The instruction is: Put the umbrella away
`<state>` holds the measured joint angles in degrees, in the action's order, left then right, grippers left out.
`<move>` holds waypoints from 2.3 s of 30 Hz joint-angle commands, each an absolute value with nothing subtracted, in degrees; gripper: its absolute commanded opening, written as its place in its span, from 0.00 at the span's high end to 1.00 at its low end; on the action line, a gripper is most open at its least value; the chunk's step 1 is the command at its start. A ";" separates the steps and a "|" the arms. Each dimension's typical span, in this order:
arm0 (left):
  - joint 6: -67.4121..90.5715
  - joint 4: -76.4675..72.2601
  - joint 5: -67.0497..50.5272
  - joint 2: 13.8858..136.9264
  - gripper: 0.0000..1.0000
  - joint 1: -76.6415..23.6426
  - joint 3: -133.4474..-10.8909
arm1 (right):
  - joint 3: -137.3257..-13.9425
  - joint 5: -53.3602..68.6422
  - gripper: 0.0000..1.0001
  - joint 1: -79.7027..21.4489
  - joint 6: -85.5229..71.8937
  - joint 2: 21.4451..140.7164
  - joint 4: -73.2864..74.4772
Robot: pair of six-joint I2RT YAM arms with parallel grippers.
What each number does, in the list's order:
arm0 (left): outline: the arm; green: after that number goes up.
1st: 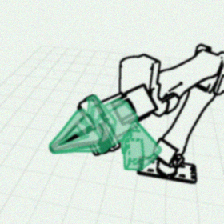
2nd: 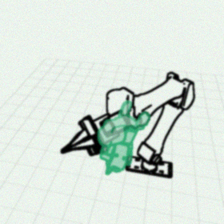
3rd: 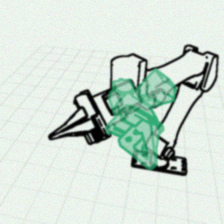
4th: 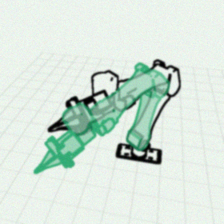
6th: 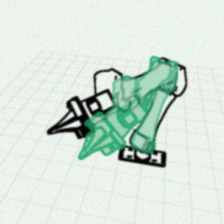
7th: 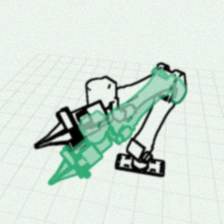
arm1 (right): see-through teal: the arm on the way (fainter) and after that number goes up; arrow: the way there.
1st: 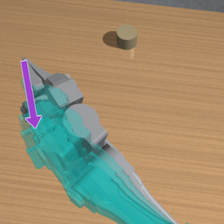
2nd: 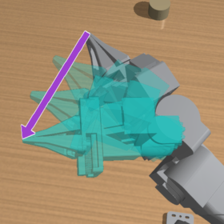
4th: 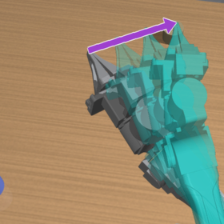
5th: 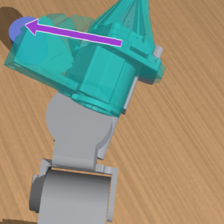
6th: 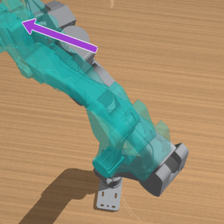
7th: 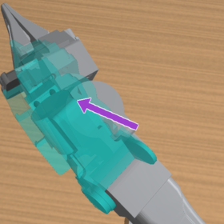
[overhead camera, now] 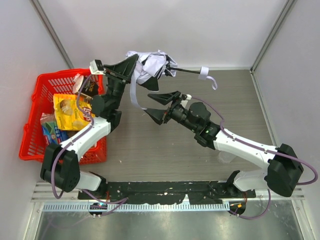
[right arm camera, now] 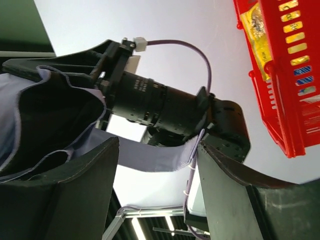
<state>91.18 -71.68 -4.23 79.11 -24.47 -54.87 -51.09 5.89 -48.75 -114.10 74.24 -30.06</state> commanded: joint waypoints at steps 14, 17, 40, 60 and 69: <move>94.30 -83.76 -5.10 82.09 1.00 -24.35 -60.12 | -51.33 9.40 0.31 -49.22 -121.55 74.44 -33.40; 95.44 -85.25 -4.83 82.88 1.00 -24.35 -59.76 | -50.01 9.84 0.33 -49.13 -123.48 75.06 -35.59; 97.03 -88.51 -6.94 82.79 1.00 -25.84 -56.33 | -44.48 9.67 0.48 -46.41 -127.09 76.46 -42.28; 98.70 -88.51 -9.84 83.41 1.00 -27.16 -57.57 | -48.34 14.76 0.45 -45.62 -128.76 80.85 -44.56; 98.88 -88.59 -12.04 81.74 1.00 -27.16 -57.66 | -46.94 16.62 0.32 -44.83 -129.37 81.65 -45.97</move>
